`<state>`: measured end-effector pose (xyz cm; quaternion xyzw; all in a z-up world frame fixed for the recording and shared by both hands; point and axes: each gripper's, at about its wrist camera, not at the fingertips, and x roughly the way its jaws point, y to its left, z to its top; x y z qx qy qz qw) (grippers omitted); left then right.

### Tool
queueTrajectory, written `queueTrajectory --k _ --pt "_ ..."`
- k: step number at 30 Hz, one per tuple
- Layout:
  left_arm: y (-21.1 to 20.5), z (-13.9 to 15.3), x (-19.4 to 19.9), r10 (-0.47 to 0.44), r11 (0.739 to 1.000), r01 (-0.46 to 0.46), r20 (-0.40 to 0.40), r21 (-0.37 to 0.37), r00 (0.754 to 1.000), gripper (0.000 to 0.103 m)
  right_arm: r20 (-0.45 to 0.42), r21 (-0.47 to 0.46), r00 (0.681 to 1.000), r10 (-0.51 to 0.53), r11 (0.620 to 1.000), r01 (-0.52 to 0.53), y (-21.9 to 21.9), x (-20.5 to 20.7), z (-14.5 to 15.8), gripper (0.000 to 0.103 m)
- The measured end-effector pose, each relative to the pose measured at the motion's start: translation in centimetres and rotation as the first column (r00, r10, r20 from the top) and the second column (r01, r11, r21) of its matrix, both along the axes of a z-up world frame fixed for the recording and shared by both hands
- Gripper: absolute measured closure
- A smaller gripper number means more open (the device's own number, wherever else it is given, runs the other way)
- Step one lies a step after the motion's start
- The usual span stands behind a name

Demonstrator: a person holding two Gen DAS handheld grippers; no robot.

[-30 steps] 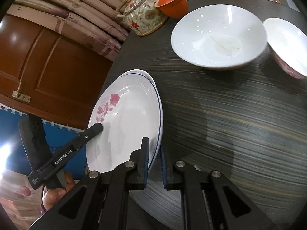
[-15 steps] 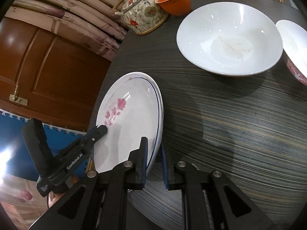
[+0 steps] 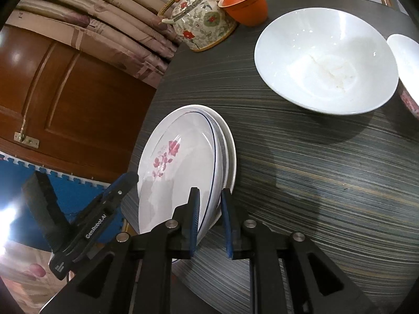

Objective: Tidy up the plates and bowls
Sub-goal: 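Lift the blue-rimmed plate with both tools and lay it onto the plate stack, then open both tools and pull back from the plate stack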

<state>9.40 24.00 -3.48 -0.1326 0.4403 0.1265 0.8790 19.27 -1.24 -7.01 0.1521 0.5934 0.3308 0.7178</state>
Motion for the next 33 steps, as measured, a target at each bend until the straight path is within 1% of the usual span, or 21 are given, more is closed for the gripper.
queueTrajectory --k 7,12,15,18,21,24,27,29,31,33 --pt "-0.4 -0.2 0.0 -0.013 1.000 0.013 -0.010 0.010 1.000 0.076 0.013 -0.012 1.000 0.003 1.000 -0.003 0.4 0.1 0.0 0.084" --pt "-0.4 -0.2 0.0 -0.015 1.000 0.015 -0.008 0.018 1.000 0.076 0.054 -0.018 0.999 -0.001 1.000 0.002 0.3 -0.1 0.7 0.085" --pt "-0.7 -0.3 -0.1 -0.022 0.999 0.023 -0.014 0.033 1.000 0.076 0.059 -0.010 0.998 -0.005 1.000 0.005 0.1 -0.1 0.9 0.084" --pt "-1.0 -0.2 -0.1 -0.034 0.998 0.035 -0.014 0.047 0.999 0.076 0.067 0.001 0.998 -0.017 1.000 0.017 -0.6 -0.5 0.9 0.084" --pt "-1.4 -0.1 0.0 -0.051 0.996 0.052 -0.008 0.073 0.999 0.076 0.073 -0.013 0.997 -0.030 0.999 0.031 -1.6 -1.0 0.4 0.084" --pt "-1.8 0.1 0.0 -0.062 0.994 0.063 -0.006 0.093 0.998 0.076 0.068 -0.013 0.996 -0.056 0.998 0.057 -2.9 -1.3 -0.4 0.080" --pt "-1.9 0.4 -0.1 -0.067 0.993 0.066 0.009 0.098 0.998 0.075 0.074 -0.028 0.994 -0.084 0.996 0.086 -4.3 -1.6 -1.1 0.079" --pt "-1.9 0.6 -0.1 -0.060 0.992 0.058 0.015 0.111 0.998 0.074 0.072 -0.009 0.992 -0.104 0.994 0.105 -5.2 -2.0 -1.4 0.079" --pt "-1.7 0.8 -0.2 -0.054 0.992 0.051 0.019 0.112 0.998 0.074 0.075 -0.006 0.992 -0.097 0.995 0.098 -5.4 -2.4 -1.5 0.079" --pt "-1.5 0.8 -0.2 -0.050 0.993 0.047 0.021 0.108 0.999 0.074 0.108 -0.028 0.990 -0.085 0.996 0.089 -5.1 -2.8 -1.2 0.079"
